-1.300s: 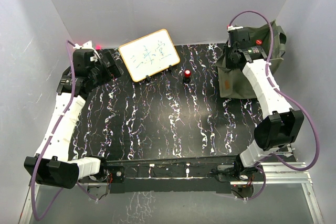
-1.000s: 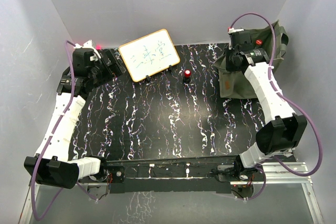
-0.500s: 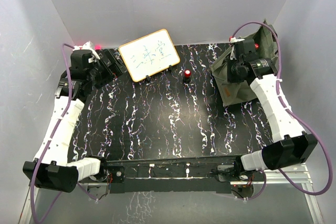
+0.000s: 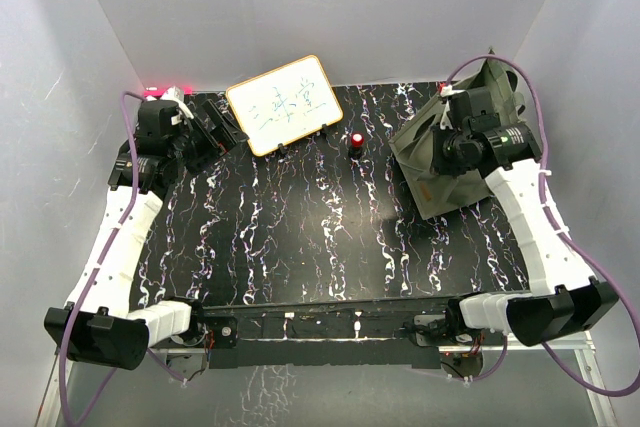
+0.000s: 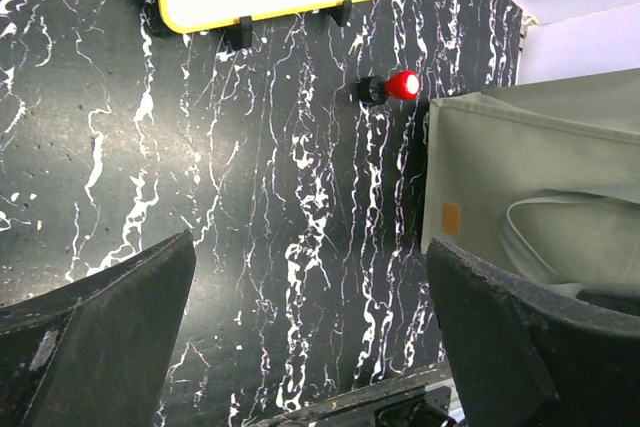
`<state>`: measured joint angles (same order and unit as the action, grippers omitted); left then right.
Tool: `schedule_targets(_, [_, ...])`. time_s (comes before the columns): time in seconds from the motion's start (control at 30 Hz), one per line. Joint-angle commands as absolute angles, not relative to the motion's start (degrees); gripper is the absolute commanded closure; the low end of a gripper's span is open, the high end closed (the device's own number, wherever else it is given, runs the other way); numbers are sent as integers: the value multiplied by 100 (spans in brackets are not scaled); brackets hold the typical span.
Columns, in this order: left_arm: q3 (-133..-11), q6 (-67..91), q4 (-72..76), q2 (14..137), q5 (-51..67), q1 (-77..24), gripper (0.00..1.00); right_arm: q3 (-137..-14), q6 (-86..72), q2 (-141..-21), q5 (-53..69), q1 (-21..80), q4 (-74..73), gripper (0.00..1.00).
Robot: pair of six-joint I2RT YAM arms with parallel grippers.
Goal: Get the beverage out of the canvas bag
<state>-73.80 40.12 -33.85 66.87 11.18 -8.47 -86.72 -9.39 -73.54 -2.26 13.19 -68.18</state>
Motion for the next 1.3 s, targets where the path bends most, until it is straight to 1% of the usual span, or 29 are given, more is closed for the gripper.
schedule_targets(0.0, [-7284, 4252, -3285, 6438, 1442, -868, 3, -8837, -1235, -6742, 604, 1483, -7101, 92])
schedule_targets(0.23, [-7186, 4298, -3397, 6294, 1485, -870, 3, -8658, -1230, -6509, 1165, 1558, -7302, 92])
schedule_targets(0.6, [-7074, 4359, -3516, 6126, 1457, -863, 3, -8508, -1273, -6386, 2360, 1782, -7400, 92])
schedule_targets(1.0, [-7234, 4407, -3373, 6483, 1483, -870, 3, -8287, -1125, -6136, 3017, 2123, -7471, 92])
schedule_targets(1.13, [-7286, 4436, -3297, 6632, 1525, -870, 3, -8306, -1075, -6168, 3061, 2142, -7388, 92])
schedule_targets(1.27, [-7260, 4506, -3148, 6738, 1546, -869, 3, -8404, -1102, -6416, 2535, 2141, -7225, 92])
